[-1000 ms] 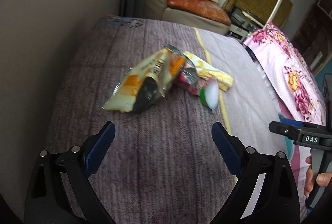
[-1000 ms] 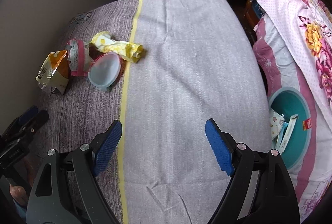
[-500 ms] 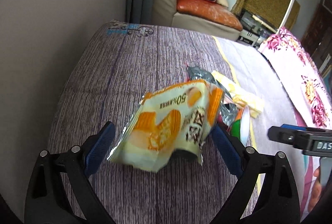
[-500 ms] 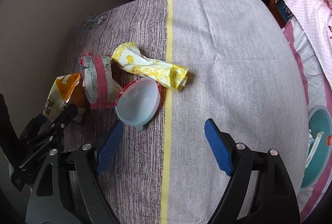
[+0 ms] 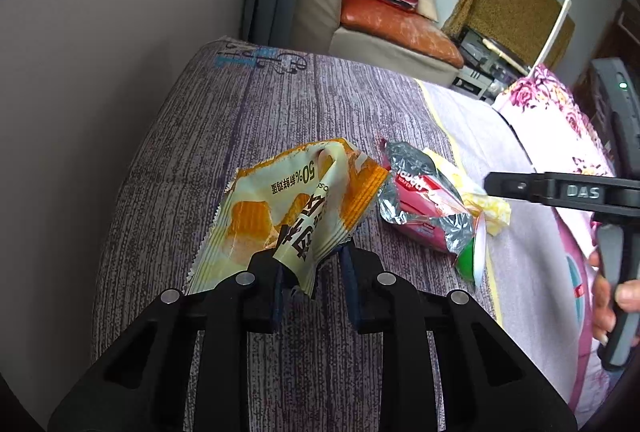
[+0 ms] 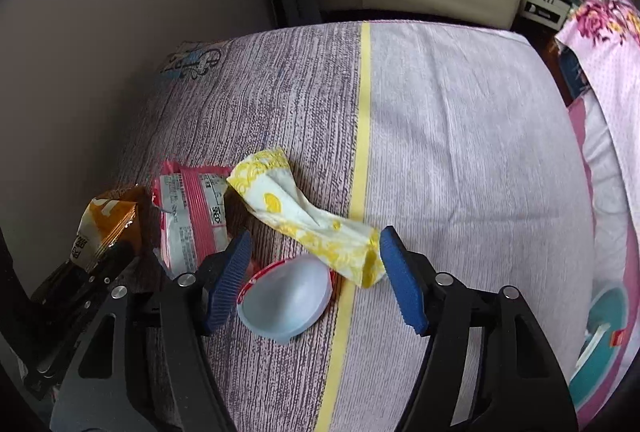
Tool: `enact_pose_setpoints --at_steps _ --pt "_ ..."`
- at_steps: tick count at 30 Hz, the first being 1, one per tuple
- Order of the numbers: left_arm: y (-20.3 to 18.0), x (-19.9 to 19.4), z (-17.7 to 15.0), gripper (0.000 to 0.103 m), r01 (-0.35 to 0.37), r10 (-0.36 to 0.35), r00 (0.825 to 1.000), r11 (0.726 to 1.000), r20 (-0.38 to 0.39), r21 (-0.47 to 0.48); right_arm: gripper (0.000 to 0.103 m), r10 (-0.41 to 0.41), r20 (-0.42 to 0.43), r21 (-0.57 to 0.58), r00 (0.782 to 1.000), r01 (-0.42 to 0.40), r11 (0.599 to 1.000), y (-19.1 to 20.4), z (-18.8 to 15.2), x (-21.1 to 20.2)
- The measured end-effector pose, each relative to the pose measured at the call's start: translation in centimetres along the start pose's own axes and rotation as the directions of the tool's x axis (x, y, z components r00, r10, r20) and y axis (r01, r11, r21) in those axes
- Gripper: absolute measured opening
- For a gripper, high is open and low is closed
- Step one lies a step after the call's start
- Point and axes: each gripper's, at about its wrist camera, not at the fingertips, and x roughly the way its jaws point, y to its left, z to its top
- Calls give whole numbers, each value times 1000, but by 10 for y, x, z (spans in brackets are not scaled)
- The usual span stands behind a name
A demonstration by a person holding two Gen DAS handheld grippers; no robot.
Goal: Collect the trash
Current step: 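Grasp the yellow-orange snack bag with the left tool while the right tool grasps the yellow-white wrapper, then carry the snack bag and wrapper over the teal bin and release both inside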
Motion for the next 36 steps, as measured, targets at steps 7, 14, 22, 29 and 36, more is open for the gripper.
enact_pose_setpoints --at_steps 7,14,22,29,36 --pt "3 0 3 24 9 -10 1000 1000 -6 -28 58 -40 -90 -165 995 25 986 14 18 38" --pt "-4 -8 3 24 9 -9 1000 999 -3 -41 7 -44 -55 -121 998 37 992 2 12 30" --pt "-35 -49 2 24 34 -35 997 999 63 3 7 -32 37 -20 999 33 999 -34 -17 -33" --pt "-96 -68 -8 24 92 -98 994 990 52 110 7 6 94 56 996 -12 998 -66 -59 -85" --pt "-167 -58 -28 24 173 -173 985 965 -21 199 7 3 147 138 989 -23 990 -104 -100 -117"
